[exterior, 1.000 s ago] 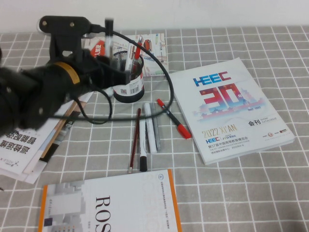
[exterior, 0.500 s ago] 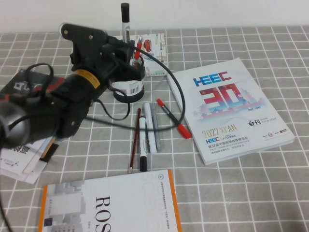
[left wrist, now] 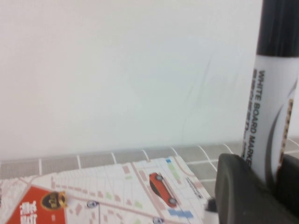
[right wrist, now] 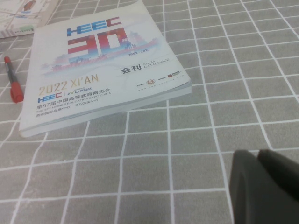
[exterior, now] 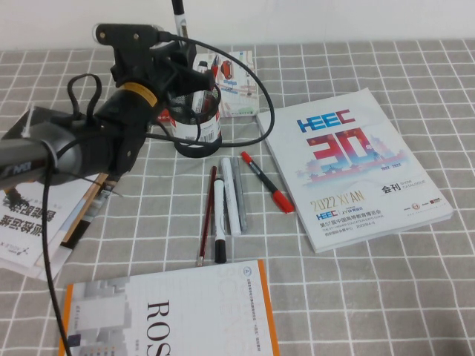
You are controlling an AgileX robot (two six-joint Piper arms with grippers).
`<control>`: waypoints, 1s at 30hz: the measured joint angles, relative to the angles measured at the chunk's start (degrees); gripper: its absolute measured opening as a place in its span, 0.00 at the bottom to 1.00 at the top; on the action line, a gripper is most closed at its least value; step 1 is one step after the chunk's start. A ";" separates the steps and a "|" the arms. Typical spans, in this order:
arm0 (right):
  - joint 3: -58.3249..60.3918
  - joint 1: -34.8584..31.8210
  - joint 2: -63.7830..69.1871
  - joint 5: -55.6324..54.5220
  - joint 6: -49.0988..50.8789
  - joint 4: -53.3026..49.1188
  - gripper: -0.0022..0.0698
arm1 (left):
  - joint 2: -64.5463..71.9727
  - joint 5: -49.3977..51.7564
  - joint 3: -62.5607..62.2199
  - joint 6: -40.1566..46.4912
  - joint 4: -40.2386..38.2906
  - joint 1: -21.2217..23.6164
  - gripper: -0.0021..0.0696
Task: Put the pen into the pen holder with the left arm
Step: Place the pen onto the pen holder
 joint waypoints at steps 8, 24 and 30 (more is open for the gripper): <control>0.00 0.00 0.00 0.00 0.00 0.00 0.01 | 3.04 -1.68 -1.70 -0.10 0.00 1.34 0.18; 0.00 0.00 0.00 0.00 0.00 0.00 0.01 | 7.19 -5.85 -1.72 -0.34 0.64 1.84 0.18; 0.00 0.00 0.00 0.00 0.00 0.00 0.01 | 7.42 -4.39 -1.72 -0.43 4.61 1.84 0.18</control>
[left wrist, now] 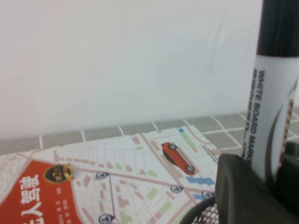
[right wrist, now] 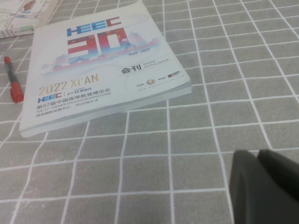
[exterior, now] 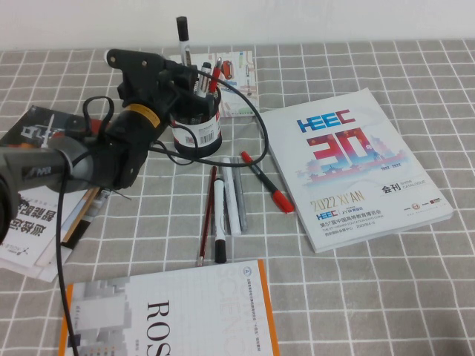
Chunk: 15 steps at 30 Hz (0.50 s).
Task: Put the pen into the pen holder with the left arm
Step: Place the pen onto the pen holder
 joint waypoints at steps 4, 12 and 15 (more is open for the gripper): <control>0.00 0.00 0.00 0.00 0.00 0.00 0.01 | 0.00 0.97 0.00 0.00 0.48 0.00 0.21; 0.00 0.00 0.00 0.00 0.00 0.00 0.01 | 0.00 1.44 0.00 0.00 0.52 0.00 0.41; 0.00 0.00 0.00 0.00 0.00 0.00 0.01 | -0.40 2.67 0.00 0.00 0.52 0.00 0.42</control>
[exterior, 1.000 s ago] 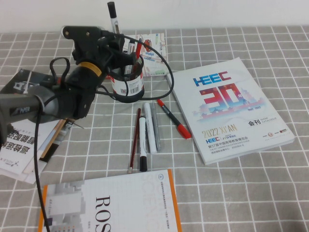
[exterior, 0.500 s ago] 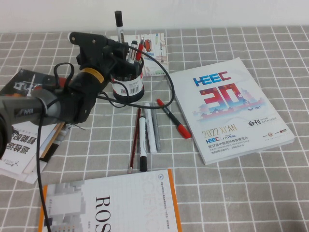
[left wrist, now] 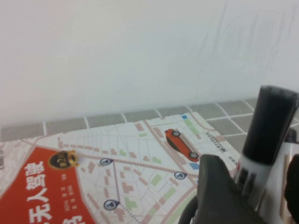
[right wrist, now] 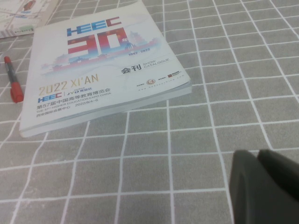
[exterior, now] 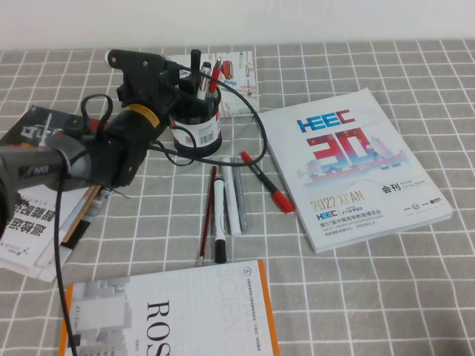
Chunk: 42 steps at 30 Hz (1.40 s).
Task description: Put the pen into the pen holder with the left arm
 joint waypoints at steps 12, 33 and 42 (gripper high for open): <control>0.00 0.00 0.00 0.00 0.00 0.00 0.01 | -17.81 21.83 0.00 0.00 0.90 0.00 0.13; 0.00 0.00 0.00 0.00 0.00 0.00 0.01 | -74.78 36.56 35.30 -2.32 3.00 0.00 0.03; 0.00 0.00 0.00 0.00 0.00 0.00 0.01 | -97.46 49.63 46.22 -4.41 3.00 0.00 0.03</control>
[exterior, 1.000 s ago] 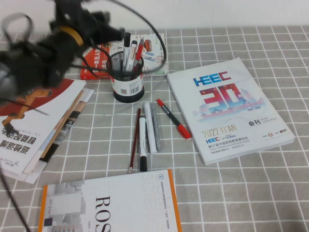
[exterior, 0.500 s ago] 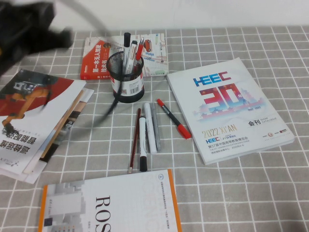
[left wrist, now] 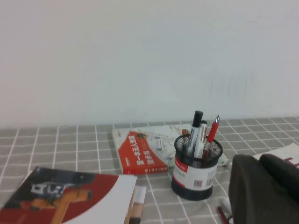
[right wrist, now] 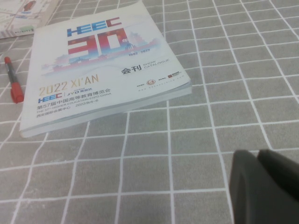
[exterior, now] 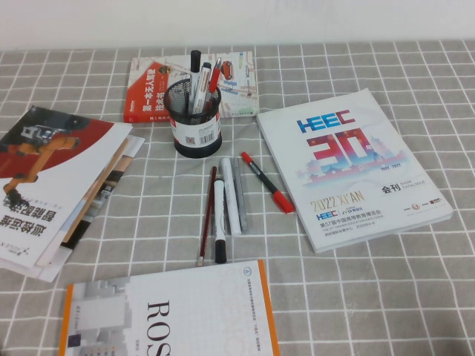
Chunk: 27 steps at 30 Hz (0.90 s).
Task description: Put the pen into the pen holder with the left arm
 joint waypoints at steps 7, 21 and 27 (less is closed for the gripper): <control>0.00 0.00 0.00 0.00 0.00 0.00 0.01 | -10.37 2.80 9.86 -0.81 -4.28 0.00 0.03; 0.00 0.00 0.00 0.00 0.00 0.00 0.01 | -12.45 2.94 17.23 -1.17 -10.66 0.00 0.03; 0.00 0.00 0.00 0.00 0.00 0.00 0.01 | -12.45 3.57 17.23 -1.17 -10.66 0.00 0.03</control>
